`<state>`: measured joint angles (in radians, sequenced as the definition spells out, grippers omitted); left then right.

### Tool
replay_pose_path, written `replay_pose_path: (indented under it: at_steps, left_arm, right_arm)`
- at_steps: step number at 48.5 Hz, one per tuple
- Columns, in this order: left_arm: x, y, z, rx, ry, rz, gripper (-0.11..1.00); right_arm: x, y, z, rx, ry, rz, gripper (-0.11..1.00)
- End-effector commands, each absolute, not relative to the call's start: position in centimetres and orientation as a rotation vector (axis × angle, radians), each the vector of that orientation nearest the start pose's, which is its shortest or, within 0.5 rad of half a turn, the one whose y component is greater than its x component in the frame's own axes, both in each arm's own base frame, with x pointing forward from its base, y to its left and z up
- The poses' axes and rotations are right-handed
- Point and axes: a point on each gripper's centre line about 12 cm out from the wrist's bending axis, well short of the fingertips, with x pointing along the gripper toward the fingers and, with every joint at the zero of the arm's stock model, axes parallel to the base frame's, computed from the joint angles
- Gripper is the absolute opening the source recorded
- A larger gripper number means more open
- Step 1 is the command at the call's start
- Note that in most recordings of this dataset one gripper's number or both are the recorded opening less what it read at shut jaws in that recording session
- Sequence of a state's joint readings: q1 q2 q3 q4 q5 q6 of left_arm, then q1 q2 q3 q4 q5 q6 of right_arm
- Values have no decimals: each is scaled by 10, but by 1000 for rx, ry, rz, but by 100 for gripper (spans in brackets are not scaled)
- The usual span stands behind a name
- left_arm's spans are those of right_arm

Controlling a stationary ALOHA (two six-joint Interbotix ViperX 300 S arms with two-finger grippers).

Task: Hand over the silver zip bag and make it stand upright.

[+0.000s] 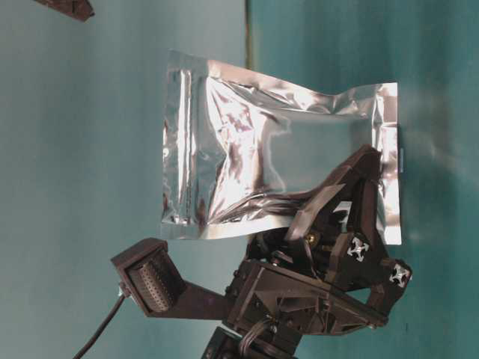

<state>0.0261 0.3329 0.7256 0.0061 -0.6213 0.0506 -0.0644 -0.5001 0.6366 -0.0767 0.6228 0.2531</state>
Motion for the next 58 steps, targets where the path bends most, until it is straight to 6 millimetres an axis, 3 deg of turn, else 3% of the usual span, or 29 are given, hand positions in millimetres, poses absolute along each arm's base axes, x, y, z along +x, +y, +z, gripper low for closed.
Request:
replay_pose_path:
  at_steps: [1, 58]
  left_arm:
    - [411, 8, 84, 51, 425, 3, 27]
    - [410, 8, 83, 50, 436, 4, 27]
  right_arm:
    - [291, -23, 303, 200, 720, -174, 86]
    - [291, -20, 300, 196, 728, -164, 86]
